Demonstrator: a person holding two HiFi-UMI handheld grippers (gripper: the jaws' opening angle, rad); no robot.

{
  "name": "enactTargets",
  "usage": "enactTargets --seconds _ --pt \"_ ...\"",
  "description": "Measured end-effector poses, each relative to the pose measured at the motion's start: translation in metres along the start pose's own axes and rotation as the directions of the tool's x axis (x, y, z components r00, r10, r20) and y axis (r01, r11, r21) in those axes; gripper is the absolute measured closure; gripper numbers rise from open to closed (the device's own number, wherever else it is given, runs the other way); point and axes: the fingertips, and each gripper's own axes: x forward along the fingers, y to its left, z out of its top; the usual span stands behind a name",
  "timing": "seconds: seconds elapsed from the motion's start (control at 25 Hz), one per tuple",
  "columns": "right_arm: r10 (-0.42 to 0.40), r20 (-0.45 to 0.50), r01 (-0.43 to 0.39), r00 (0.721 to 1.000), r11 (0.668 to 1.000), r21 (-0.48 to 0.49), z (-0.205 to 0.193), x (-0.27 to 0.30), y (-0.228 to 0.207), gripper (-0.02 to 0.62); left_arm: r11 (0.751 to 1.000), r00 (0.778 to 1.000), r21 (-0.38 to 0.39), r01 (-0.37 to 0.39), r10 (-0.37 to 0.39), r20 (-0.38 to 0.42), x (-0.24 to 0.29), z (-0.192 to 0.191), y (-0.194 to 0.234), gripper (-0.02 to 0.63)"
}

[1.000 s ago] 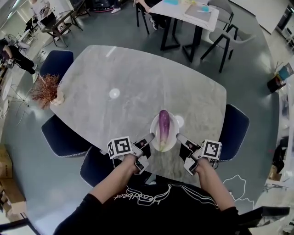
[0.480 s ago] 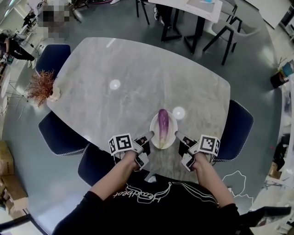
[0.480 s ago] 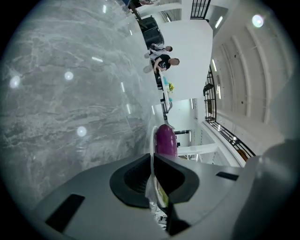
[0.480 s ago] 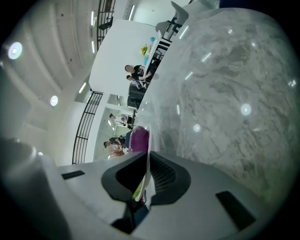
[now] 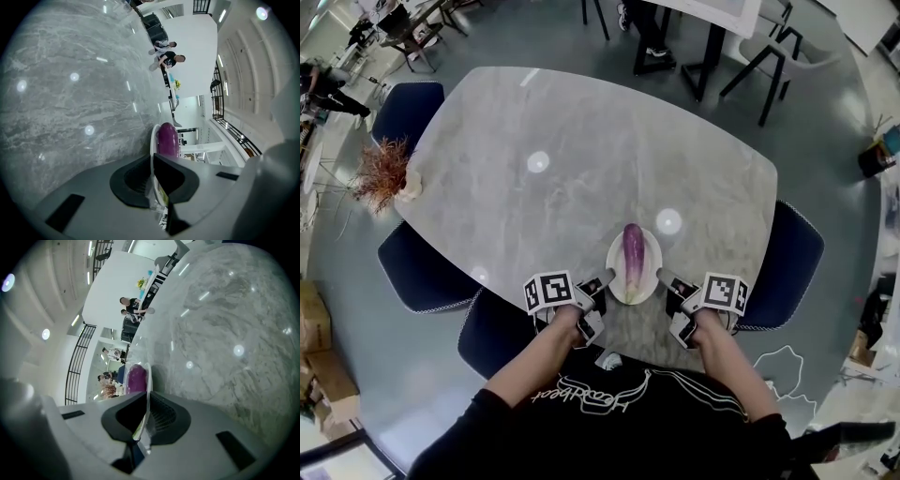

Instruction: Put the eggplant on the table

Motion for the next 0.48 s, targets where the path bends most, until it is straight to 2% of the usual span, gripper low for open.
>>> enactTargets --seconds 0.48 --pt "-0.113 -0.054 0.107 0.992 0.990 -0.096 -0.004 0.011 -0.015 0.574 0.997 0.998 0.057 -0.059 0.060 -0.019 0.003 0.001 0.011 0.582"
